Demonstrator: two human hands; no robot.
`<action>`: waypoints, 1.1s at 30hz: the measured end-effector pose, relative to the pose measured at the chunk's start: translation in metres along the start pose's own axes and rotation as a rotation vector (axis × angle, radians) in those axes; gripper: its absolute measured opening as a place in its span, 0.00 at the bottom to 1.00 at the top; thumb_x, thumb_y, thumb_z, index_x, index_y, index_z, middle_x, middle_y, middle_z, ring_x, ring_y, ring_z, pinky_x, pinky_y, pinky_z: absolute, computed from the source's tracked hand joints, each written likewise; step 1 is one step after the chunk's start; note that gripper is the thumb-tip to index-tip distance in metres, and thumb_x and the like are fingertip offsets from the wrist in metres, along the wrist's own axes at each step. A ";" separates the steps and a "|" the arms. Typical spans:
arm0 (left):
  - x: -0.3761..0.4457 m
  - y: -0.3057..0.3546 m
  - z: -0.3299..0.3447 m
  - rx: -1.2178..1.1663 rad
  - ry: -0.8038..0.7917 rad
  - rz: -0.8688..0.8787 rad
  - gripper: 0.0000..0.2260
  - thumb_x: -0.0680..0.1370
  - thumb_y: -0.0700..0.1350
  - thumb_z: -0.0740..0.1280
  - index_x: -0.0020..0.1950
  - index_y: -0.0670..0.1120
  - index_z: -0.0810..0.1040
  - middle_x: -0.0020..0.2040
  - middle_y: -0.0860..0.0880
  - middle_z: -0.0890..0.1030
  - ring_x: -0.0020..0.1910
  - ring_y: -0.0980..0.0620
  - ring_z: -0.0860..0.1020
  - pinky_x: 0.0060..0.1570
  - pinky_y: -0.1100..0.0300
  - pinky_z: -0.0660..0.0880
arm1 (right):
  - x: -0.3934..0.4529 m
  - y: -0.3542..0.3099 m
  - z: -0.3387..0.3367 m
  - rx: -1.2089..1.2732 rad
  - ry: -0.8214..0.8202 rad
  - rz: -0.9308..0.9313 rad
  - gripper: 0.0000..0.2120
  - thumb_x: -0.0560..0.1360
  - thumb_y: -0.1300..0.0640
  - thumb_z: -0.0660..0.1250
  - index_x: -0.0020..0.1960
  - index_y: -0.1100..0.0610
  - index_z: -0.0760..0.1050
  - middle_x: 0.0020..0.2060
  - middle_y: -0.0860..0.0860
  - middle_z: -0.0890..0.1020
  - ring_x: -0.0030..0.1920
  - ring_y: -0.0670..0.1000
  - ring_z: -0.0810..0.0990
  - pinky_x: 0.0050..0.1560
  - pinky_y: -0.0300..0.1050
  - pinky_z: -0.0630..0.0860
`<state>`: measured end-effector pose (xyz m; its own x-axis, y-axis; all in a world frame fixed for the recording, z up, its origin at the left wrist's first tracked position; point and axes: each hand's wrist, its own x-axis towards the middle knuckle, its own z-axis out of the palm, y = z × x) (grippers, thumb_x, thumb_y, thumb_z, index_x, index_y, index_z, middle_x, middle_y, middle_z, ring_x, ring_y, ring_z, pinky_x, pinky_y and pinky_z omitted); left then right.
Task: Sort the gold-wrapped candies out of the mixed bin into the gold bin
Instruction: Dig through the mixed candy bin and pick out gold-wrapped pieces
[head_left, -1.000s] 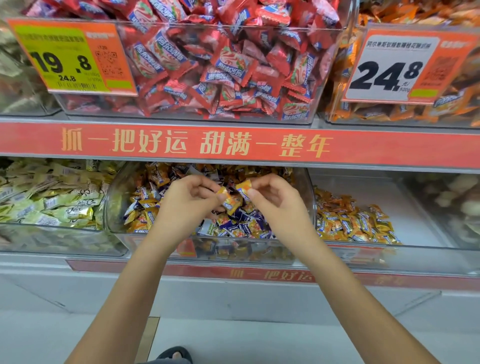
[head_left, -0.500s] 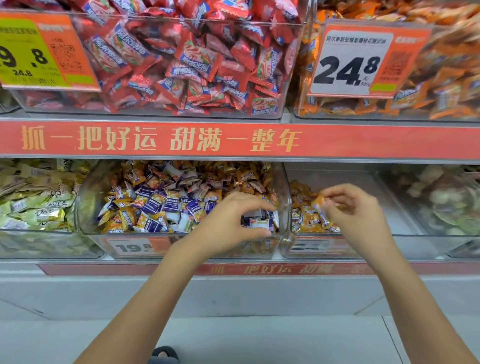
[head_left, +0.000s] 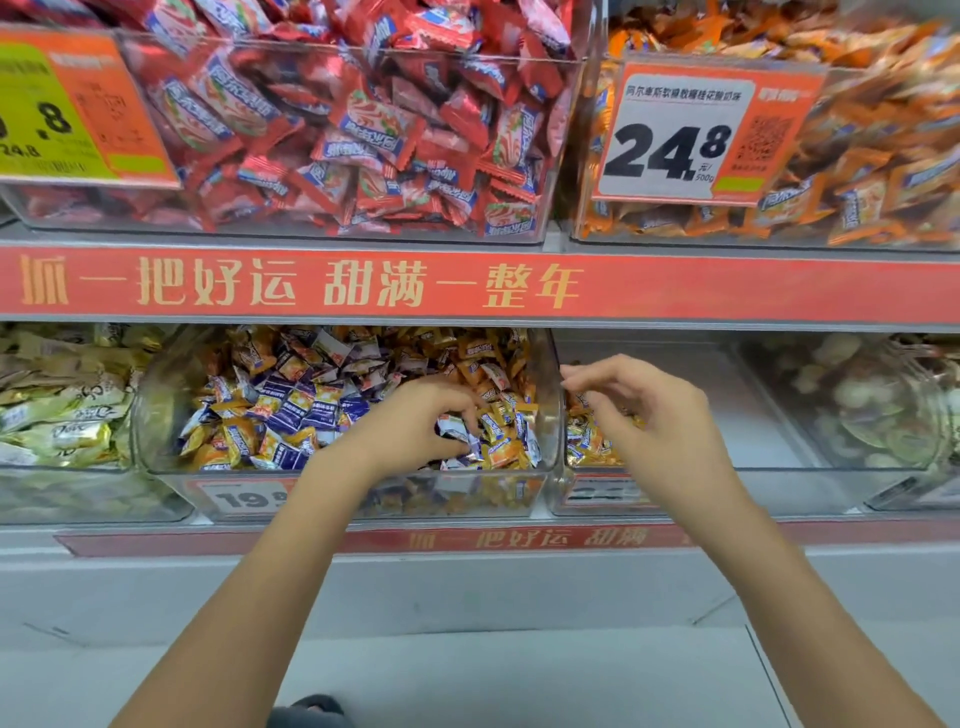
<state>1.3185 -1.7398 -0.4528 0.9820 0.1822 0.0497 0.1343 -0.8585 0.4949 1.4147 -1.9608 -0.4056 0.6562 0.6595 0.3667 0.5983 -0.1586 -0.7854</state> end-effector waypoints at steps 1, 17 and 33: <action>-0.002 -0.001 0.000 0.003 0.009 -0.002 0.05 0.72 0.41 0.73 0.46 0.47 0.80 0.62 0.52 0.78 0.63 0.53 0.72 0.59 0.59 0.68 | 0.003 -0.005 0.005 -0.056 -0.072 -0.036 0.13 0.76 0.67 0.65 0.46 0.50 0.80 0.46 0.38 0.83 0.48 0.38 0.81 0.50 0.30 0.75; -0.034 -0.006 -0.025 -0.039 0.019 -0.085 0.12 0.73 0.43 0.67 0.52 0.57 0.82 0.72 0.52 0.69 0.55 0.51 0.78 0.52 0.53 0.76 | 0.046 -0.033 0.073 -0.839 -1.085 0.239 0.48 0.69 0.45 0.75 0.77 0.53 0.49 0.73 0.50 0.63 0.67 0.53 0.70 0.45 0.38 0.69; -0.024 -0.006 -0.022 0.014 -0.102 -0.026 0.04 0.71 0.48 0.73 0.39 0.57 0.83 0.69 0.53 0.69 0.64 0.52 0.70 0.60 0.52 0.68 | 0.045 -0.026 0.075 -0.762 -1.096 0.182 0.36 0.75 0.40 0.65 0.76 0.54 0.57 0.72 0.51 0.66 0.68 0.53 0.68 0.64 0.46 0.67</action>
<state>1.2908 -1.7286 -0.4380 0.9865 0.1554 -0.0521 0.1611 -0.8610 0.4824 1.3942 -1.8714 -0.4063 0.2642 0.7721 -0.5780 0.8824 -0.4355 -0.1784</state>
